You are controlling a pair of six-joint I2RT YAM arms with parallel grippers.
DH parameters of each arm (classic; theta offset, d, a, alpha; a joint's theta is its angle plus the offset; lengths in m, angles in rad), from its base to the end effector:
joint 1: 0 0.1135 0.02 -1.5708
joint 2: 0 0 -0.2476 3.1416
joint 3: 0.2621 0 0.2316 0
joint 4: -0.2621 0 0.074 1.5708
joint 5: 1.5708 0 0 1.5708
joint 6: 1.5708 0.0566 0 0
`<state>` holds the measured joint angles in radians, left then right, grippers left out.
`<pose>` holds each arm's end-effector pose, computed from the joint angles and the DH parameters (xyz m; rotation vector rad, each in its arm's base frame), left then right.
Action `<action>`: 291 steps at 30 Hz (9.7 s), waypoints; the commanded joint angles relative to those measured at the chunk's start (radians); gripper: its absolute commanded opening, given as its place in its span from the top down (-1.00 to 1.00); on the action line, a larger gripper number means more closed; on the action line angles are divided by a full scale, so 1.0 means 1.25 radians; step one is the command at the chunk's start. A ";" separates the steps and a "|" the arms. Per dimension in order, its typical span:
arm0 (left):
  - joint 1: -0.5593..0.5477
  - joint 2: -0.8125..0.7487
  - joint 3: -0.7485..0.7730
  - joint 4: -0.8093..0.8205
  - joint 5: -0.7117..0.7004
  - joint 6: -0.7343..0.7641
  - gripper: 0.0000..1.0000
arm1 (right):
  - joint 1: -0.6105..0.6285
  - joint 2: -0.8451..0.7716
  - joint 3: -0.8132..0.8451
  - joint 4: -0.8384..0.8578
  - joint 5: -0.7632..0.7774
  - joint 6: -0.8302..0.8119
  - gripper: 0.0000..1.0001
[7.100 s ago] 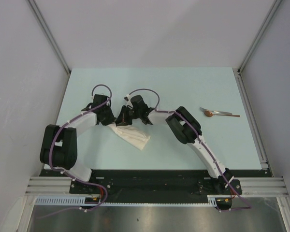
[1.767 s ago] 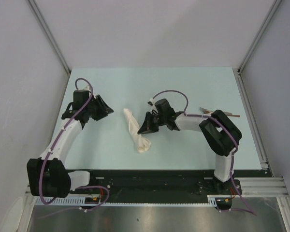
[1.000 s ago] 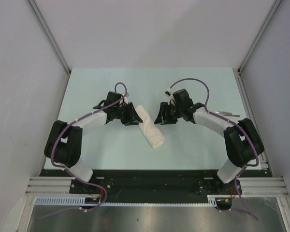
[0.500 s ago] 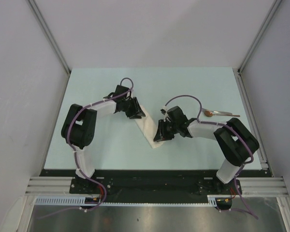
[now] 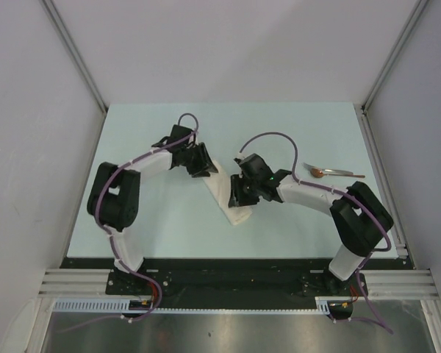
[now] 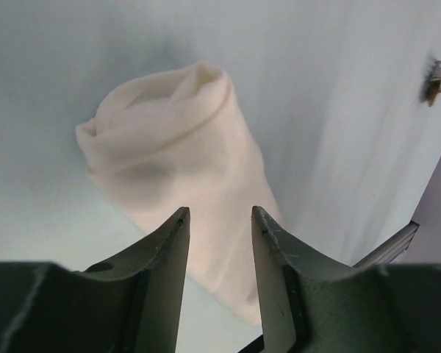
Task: Fold the napkin into a case and place the utensils inside
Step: Turn over the smaller rectangle-folded napkin at the center of the board, then move the smaller rectangle folded napkin to the corner of the board, then pick up the fork from the corner of the board.
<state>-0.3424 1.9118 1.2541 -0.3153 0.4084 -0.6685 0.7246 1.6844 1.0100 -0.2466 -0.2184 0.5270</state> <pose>0.3574 -0.1512 0.1535 -0.2659 2.6681 -0.8841 0.2453 0.2335 0.1638 -0.3571 2.6156 0.7549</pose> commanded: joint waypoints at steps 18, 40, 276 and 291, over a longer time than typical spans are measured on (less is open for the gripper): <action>0.055 -0.407 -0.149 -0.006 -0.132 0.064 0.07 | 0.243 0.075 0.091 -0.082 0.314 0.294 0.18; 0.006 0.144 0.490 -0.204 -0.153 0.191 0.13 | -0.259 0.346 0.413 -0.122 0.214 0.015 0.17; -0.363 -0.296 -0.131 0.098 0.194 0.095 -0.14 | -0.656 0.270 0.506 -0.518 0.380 0.574 0.15; -0.362 -0.295 -0.126 0.096 0.194 0.098 -0.14 | -0.672 0.324 0.467 -0.473 0.355 0.582 0.20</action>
<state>-0.7998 1.5513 1.0935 -0.2211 0.6323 -0.5426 -0.1070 2.0644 1.5784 -0.8635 0.2020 1.2385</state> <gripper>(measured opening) 0.571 0.412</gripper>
